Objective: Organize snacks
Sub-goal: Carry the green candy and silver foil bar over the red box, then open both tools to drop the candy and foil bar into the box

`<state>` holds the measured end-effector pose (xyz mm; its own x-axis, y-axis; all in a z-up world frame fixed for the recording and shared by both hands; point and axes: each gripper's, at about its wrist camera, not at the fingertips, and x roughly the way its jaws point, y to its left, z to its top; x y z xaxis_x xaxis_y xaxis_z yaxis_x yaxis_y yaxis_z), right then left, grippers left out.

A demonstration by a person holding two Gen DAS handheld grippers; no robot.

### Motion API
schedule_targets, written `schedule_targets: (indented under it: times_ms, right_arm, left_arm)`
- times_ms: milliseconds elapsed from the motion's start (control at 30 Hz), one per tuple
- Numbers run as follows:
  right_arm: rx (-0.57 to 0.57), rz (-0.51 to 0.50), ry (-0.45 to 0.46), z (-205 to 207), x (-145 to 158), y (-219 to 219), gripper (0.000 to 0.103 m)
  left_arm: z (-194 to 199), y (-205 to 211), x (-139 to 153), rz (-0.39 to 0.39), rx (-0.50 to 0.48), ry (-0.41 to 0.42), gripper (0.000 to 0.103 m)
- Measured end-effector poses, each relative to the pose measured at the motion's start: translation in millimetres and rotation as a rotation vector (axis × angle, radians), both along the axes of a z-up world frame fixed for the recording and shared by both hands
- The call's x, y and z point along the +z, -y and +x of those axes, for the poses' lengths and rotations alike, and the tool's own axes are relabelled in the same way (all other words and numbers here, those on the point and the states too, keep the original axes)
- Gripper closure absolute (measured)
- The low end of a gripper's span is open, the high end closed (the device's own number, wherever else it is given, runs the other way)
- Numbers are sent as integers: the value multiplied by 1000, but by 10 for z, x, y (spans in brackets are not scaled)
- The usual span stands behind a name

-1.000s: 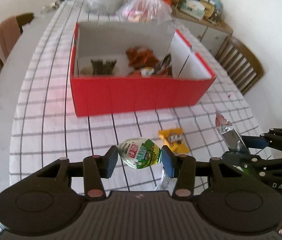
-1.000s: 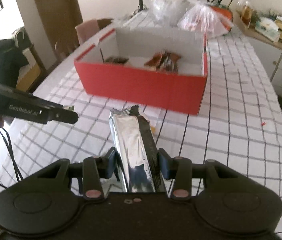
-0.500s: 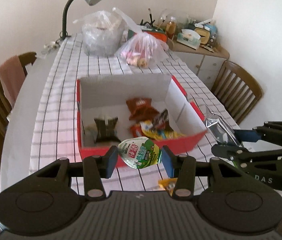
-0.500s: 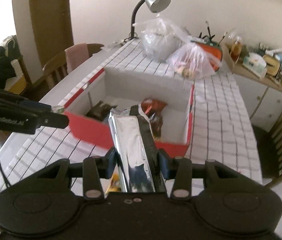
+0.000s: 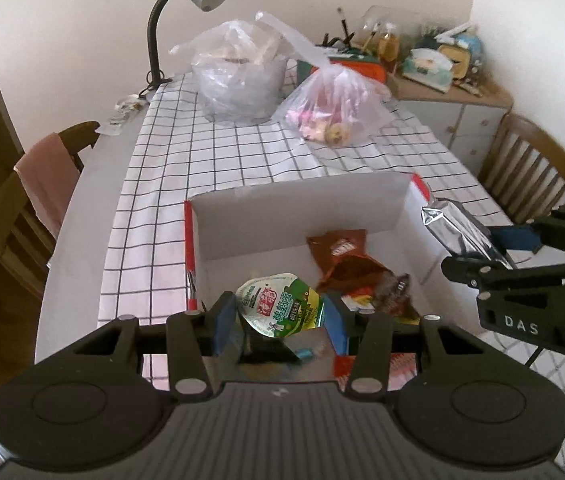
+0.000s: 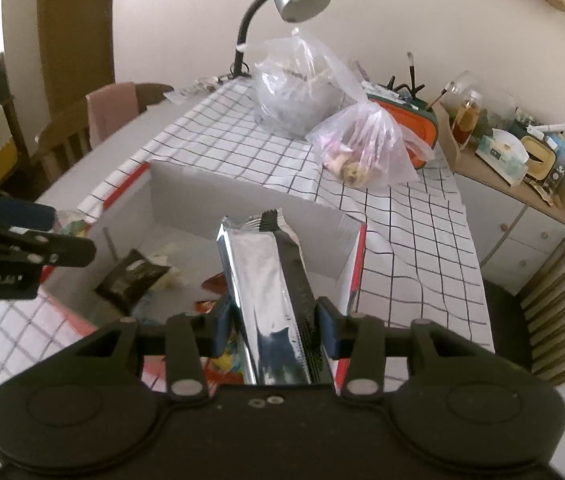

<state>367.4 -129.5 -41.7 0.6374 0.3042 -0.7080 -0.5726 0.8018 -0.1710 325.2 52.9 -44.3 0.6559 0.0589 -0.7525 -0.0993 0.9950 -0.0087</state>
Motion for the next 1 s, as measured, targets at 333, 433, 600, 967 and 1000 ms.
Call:
schedule_targets:
  times_ms: [333,433,600,967,1000]
  right_arm:
    - [34,-51,-75,575,-350,-321,61]
    - [54,-71,-93,657,-448,-410,61]
    - [75,-103,-119,786,-586,-529,62]
    - [110,-128,-193,848,-751,-601,60]
    - [111,-128,-193,839,-749,-599,59]
  left_arm:
    - [509,-101,-292,12,32,-102,56]
    - [614,-142,-389,8,40,-135,56]
    - [735,-169,-555,4,42,-188,56]
    - [797,-146,-726,7,28,-241,55]
    - [789,-144,-718,1,25,-239,55]
